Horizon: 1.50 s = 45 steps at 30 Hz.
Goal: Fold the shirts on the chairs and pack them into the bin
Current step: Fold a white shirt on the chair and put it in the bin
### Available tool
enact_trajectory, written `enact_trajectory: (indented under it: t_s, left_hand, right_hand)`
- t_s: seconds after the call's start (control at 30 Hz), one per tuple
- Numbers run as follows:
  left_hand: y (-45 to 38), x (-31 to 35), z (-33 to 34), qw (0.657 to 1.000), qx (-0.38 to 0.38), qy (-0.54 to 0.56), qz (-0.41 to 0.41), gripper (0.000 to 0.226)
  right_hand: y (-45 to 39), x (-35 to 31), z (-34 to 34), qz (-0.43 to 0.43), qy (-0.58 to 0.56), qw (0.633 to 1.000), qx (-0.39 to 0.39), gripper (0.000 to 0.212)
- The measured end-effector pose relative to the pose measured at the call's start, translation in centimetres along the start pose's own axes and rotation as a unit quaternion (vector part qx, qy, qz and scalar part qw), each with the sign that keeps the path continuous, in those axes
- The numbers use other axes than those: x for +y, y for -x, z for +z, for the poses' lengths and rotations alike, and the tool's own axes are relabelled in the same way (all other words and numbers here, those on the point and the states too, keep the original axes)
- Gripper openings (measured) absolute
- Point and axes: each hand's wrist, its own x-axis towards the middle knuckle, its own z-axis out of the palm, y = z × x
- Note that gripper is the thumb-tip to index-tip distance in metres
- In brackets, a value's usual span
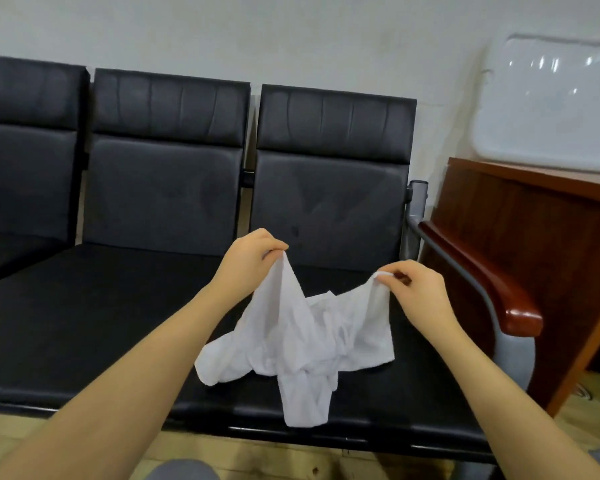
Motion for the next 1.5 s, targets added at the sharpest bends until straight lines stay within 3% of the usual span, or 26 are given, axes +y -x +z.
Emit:
enact_trajectory:
  t_s: [0.4, 0.6, 0.9, 1.1, 1.27, 1.5]
  left_hand:
    - [-8.6, 4.9, -6.4, 0.985, 0.117, -0.027, 0.123, 0.023]
    - [-11.8, 6.4, -9.3, 0.975, 0.158, -0.043, 0.149, 0.024]
    - [-13.9, 7.0, -10.7, 0.97, 0.214, 0.064, 0.096, 0.027]
    - [-12.3, 5.0, -8.7, 0.98, 0.171, 0.095, 0.033, 0.028]
    - [-11.2, 3.5, -6.1, 0.994, 0.081, 0.067, -0.023, 0.033]
    - [-11.0, 0.4, -3.9, 0.999, 0.019, -0.047, 0.018, 0.027]
  right_hand:
    - [-8.1, -6.8, -7.9, -0.028, -0.045, 0.987, 0.152, 0.013]
    - [-10.6, -9.5, -10.4, -0.074, -0.064, 0.981, 0.165, 0.01]
    - [-12.5, -10.1, -12.5, -0.041, -0.178, 0.968, 0.174, 0.025]
    - [-11.9, -7.2, -11.2, 0.012, -0.16, 0.976, 0.145, 0.018]
    - [-10.8, -4.6, -9.1, 0.02, -0.08, 0.986, 0.143, 0.009]
    - [-10.7, -0.6, -6.7, 0.027, 0.068, 0.995, 0.073, 0.03]
